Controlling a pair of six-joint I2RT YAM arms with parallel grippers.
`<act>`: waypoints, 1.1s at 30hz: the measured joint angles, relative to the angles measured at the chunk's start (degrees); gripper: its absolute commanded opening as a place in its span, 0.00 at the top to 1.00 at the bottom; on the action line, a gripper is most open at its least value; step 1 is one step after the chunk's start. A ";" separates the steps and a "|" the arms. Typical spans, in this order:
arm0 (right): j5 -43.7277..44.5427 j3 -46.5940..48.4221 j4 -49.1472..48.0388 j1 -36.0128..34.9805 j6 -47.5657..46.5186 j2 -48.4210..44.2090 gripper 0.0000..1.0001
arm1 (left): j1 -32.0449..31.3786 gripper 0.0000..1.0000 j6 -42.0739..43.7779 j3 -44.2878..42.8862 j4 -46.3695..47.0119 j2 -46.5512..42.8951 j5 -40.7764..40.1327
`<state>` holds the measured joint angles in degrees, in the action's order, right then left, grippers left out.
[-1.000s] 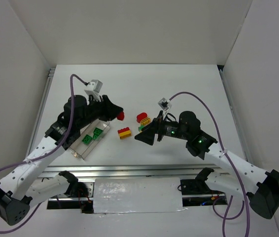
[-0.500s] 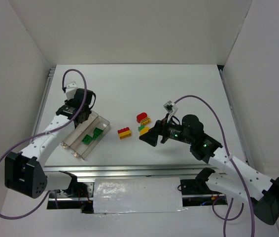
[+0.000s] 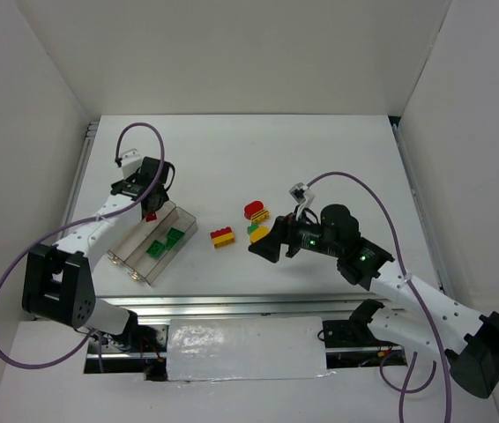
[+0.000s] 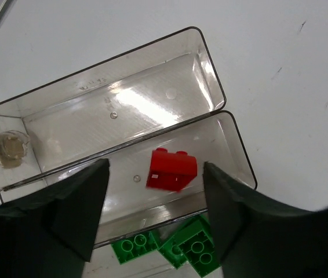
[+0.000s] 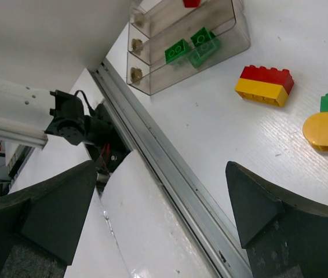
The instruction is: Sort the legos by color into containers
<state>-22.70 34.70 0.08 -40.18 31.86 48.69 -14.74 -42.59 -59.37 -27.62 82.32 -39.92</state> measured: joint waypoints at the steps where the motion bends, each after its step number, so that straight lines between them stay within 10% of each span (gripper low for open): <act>1: 0.02 0.00 0.00 0.00 0.00 0.57 0.00 | -0.02 0.15 -0.07 0.00 0.11 0.07 -0.09; 12: 5.18 1.99 3.39 -0.02 0.94 7.13 0.01 | 0.13 0.11 -0.92 0.15 0.13 -0.50 1.38; 33: 34.32 19.19 23.26 -2.82 7.93 33.48 0.02 | -6.67 0.00 13.92 5.84 1.51 -30.47 46.95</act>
<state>11.62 53.89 23.33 -43.00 39.79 82.17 -21.41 -28.67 -53.54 -26.11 51.86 7.03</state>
